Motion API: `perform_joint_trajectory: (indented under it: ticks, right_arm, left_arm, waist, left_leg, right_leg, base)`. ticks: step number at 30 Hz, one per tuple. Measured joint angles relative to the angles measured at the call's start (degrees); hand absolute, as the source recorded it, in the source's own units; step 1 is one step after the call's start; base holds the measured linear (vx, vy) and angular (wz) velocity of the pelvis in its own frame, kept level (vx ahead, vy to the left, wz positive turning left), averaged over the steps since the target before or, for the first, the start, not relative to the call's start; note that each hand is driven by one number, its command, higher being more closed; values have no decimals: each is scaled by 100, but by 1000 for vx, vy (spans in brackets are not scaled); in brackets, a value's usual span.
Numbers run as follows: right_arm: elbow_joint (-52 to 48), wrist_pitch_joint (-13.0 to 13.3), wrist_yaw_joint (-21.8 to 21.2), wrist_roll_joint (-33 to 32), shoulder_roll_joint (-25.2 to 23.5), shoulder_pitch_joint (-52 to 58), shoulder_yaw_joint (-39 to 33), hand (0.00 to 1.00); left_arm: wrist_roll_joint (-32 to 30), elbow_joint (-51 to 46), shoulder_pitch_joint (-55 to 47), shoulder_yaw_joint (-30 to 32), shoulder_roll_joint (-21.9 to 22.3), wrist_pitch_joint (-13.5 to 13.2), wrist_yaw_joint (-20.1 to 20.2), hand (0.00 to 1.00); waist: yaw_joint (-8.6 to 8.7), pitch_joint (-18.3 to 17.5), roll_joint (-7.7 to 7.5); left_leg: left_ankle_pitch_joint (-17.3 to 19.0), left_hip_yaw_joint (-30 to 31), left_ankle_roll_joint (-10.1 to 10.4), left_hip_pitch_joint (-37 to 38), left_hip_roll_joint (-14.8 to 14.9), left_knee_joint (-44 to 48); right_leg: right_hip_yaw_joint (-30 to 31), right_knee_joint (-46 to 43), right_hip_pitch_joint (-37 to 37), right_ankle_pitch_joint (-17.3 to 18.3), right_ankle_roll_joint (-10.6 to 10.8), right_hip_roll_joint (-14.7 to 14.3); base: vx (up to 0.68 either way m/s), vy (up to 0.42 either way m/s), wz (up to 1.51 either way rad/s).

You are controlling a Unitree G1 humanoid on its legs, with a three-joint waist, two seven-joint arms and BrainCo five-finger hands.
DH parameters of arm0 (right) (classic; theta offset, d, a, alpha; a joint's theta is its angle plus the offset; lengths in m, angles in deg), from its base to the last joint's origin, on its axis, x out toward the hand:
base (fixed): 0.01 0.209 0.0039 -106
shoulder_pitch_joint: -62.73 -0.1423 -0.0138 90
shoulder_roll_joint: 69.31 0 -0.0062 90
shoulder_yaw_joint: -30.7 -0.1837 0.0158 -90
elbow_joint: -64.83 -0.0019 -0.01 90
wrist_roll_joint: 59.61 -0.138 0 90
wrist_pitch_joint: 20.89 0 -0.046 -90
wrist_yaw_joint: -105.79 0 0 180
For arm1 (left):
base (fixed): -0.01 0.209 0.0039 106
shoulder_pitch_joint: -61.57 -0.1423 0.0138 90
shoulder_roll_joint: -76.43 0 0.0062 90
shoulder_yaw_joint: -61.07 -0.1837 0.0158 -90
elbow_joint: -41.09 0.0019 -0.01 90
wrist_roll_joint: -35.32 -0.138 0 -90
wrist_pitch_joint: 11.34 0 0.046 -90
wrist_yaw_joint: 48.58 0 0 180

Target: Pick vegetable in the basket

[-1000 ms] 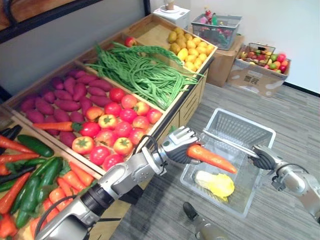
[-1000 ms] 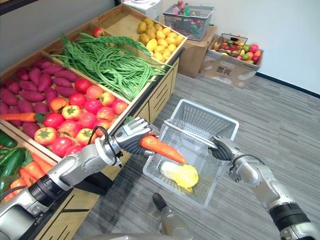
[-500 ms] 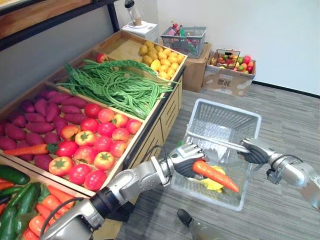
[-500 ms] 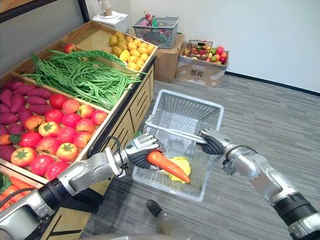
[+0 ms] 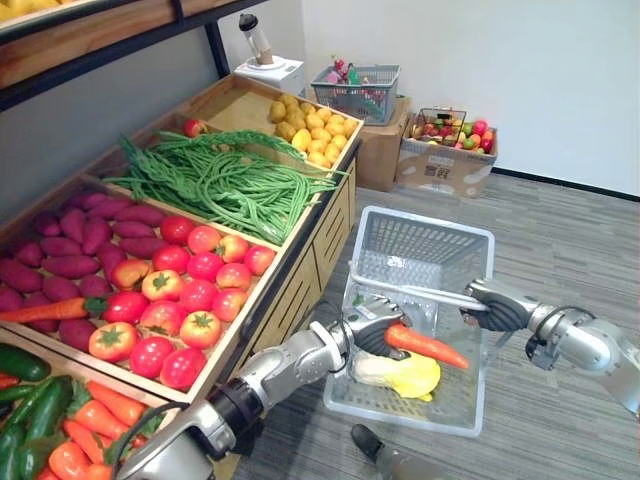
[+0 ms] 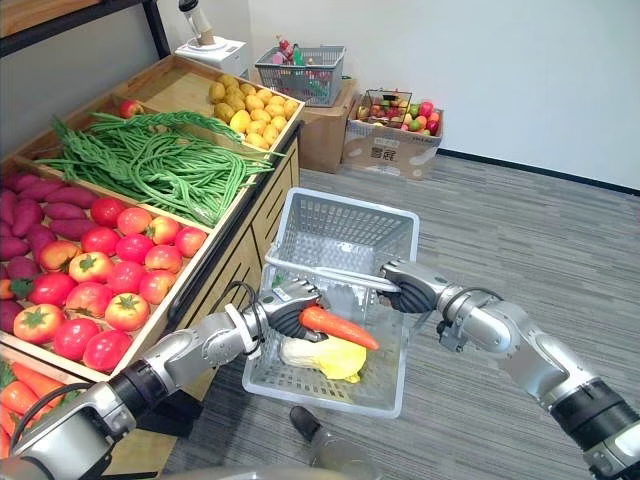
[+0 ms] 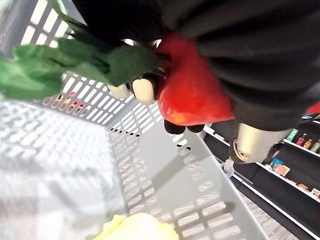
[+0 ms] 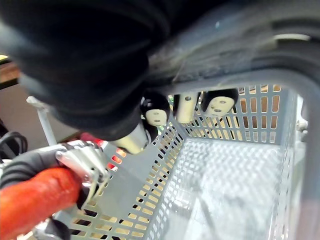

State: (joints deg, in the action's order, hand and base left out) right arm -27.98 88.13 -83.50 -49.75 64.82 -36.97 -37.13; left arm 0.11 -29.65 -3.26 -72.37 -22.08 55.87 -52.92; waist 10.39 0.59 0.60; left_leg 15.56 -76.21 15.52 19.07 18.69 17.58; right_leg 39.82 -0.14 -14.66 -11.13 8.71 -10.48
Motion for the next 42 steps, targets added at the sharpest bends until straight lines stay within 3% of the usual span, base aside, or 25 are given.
perform_joint_trajectory:
  ticks: [8, 9, 17, 36, 42]
  right_arm:
    - [-350, 5, -78, -319, 39, -6, 87, 100]
    - [-350, 2, -135, -345, 38, -7, 87, 100]
    - [-349, -44, -211, -369, 39, -8, 84, 100]
    - [-269, -130, -355, -423, 1, 5, 48, 100]
    - [-32, -152, -381, -419, -382, 303, -191, 100]
  left_arm:
    - [-216, 623, 12, 302, 304, 174, -41, 100]
    - [-231, 716, 14, 329, 367, 217, -43, 0]
    - [-442, 1120, 173, 342, 607, 344, -113, 0]
    - [-444, 1122, 464, 320, 694, 340, -118, 0]
    - [-360, 538, 607, 212, 674, 327, -106, 0]
  waist:
    - [34, -18, -18]
    - [35, -19, -19]
    - [32, -14, -25]
    - [36, 32, -82]
    - [18, 124, -118]
  left_leg:
    - [18, -32, 0, 6, 31, 58]
    - [18, -35, 0, 7, 31, 59]
    - [18, -70, 0, 1, 34, 64]
    - [22, 66, -10, -177, 64, 70]
    - [24, 199, -15, -201, 98, 68]
  right_leg:
    - [34, 3, -6, -7, 8, -35]
    - [39, 3, -8, -7, 8, -38]
    - [71, 8, -31, -11, 14, -56]
    - [-63, 110, -98, -66, 1, 49]
    - [-207, 131, -45, -66, 0, 104]
  base:
    - [-10, -70, -3]
    - [-6, -55, -2]
    - [-2, -76, -2]
    - [-12, -75, 4]
    - [-29, -79, 11]
